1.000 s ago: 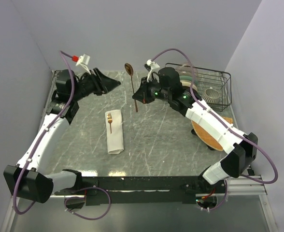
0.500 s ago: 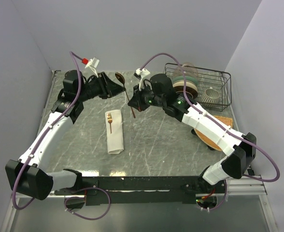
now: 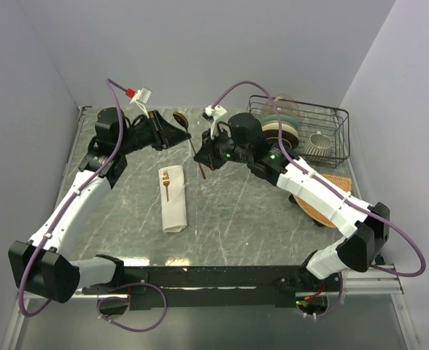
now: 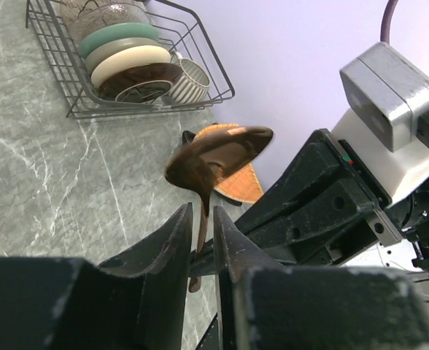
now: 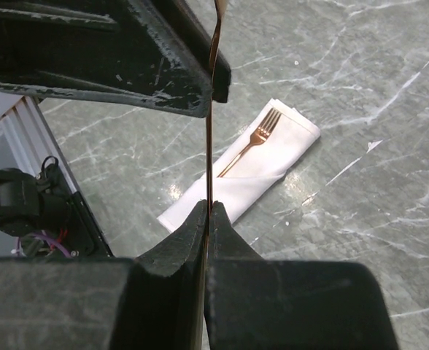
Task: Fold the napkin into a case and place the utensils inside
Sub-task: Pass from the right arm to the left, then insert the spoon into the folded napkin.
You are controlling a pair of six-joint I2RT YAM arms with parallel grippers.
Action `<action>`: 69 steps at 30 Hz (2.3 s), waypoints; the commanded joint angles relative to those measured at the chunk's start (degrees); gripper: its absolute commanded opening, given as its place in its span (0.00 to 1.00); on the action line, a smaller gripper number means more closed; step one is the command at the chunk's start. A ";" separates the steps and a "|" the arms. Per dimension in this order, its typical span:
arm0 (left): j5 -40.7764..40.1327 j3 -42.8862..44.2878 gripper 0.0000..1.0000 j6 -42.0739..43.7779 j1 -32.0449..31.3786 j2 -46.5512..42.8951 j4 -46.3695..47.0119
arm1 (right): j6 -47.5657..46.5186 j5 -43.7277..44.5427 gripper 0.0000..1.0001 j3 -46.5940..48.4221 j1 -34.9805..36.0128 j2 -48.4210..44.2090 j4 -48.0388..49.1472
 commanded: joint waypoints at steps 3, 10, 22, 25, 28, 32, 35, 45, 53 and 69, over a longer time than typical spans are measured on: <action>0.09 2.82 0.28 -0.98 -0.54 0.98 0.29 | -1.63 -0.47 0.00 -1.37 0.71 -4.25 2.67; 0.00 2.30 0.12 -1.68 -1.24 1.33 0.99 | -1.72 -0.21 0.00 -1.81 0.88 -4.60 2.76; -9.48 10.28 0.01 11.93 3.24 11.42 -21.20 | -1.46 1.99 0.94 -3.66 -3.07 -6.26 -0.76; -13.17 16.96 0.01 16.24 3.85 19.06 -28.78 | -1.46 2.25 0.99 -4.97 -5.35 -7.14 -1.90; -15.90 22.15 0.01 18.71 4.20 25.31 -32.14 | -1.81 2.26 1.00 -6.03 -7.99 -8.02 -2.69; -19.76 26.98 0.01 17.58 4.38 32.51 -35.30 | -1.55 2.08 1.00 -7.00 -10.54 -8.55 -3.04; -20.92 30.14 0.01 17.13 5.17 37.25 -37.68 | -1.90 2.43 1.00 -7.79 -11.24 -9.34 -2.87; -21.18 32.62 0.01 18.71 6.05 44.04 -43.66 | -1.99 2.34 1.00 -8.94 -12.83 -10.14 -2.78; -21.18 32.09 0.01 18.09 6.14 46.33 -43.48 | -2.07 1.99 1.00 -7.97 -12.83 -9.08 -2.95; -16.88 25.59 0.01 16.42 6.05 45.01 -43.05 | -1.55 0.94 1.00 -8.58 -13.00 -8.64 -2.69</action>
